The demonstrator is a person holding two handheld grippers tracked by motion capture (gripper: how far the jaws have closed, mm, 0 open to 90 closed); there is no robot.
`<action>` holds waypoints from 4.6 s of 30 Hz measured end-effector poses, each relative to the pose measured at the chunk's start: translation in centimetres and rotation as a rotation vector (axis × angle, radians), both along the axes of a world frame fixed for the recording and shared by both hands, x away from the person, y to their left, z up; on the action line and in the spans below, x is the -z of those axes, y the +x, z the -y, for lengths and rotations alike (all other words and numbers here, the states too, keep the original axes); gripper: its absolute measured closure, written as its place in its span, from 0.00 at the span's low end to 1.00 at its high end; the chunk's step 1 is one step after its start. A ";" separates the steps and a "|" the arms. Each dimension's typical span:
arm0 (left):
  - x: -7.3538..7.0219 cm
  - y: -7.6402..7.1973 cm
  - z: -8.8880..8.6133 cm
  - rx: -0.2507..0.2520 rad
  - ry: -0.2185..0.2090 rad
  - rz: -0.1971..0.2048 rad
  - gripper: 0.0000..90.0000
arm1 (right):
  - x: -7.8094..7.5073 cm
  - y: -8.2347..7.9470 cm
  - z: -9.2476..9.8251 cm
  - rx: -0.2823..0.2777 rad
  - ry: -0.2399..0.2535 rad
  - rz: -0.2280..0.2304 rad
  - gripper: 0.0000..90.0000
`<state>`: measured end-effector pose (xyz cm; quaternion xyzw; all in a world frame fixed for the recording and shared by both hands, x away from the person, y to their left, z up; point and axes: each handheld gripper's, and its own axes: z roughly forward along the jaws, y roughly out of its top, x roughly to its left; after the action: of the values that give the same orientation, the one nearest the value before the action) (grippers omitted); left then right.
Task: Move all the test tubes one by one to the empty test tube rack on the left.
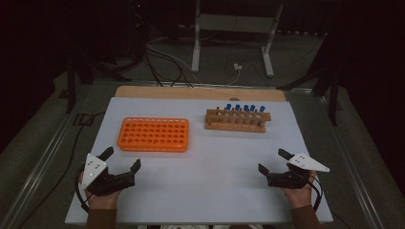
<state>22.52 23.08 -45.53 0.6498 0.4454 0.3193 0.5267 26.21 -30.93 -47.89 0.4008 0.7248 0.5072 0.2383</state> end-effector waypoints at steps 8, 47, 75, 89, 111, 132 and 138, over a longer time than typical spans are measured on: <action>0.1 0.0 -0.2 0.002 0.006 -0.010 0.01 | -0.2 -0.1 -0.1 0.000 0.009 -0.018 0.00; 0.8 0.2 -0.4 -0.048 0.014 -0.038 0.01 | -7.7 6.3 -0.2 0.001 0.047 -0.014 0.01; 1.3 0.5 -0.5 -0.060 0.015 -0.055 0.01 | -7.6 15.0 0.7 0.132 -0.033 -0.069 0.03; 1.4 0.6 -0.8 -0.062 -0.007 -0.062 0.01 | -4.4 18.3 -0.1 0.196 -0.058 -0.141 0.49; 1.5 0.6 -1.0 -0.060 -0.022 -0.065 0.01 | -2.4 18.3 -1.9 0.217 -0.104 -0.138 0.85; 1.7 0.8 -0.6 -0.051 -0.012 -0.076 0.01 | -7.6 16.6 -0.6 0.203 -0.043 -0.016 0.85; 1.3 1.3 0.8 -0.040 -0.006 -0.080 0.01 | -8.5 15.7 -0.8 0.164 -0.035 -0.020 0.85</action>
<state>23.81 22.24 -46.86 0.6514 0.4798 0.3021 0.5042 41.88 -30.14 -39.40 0.4594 0.7008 0.4692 0.2787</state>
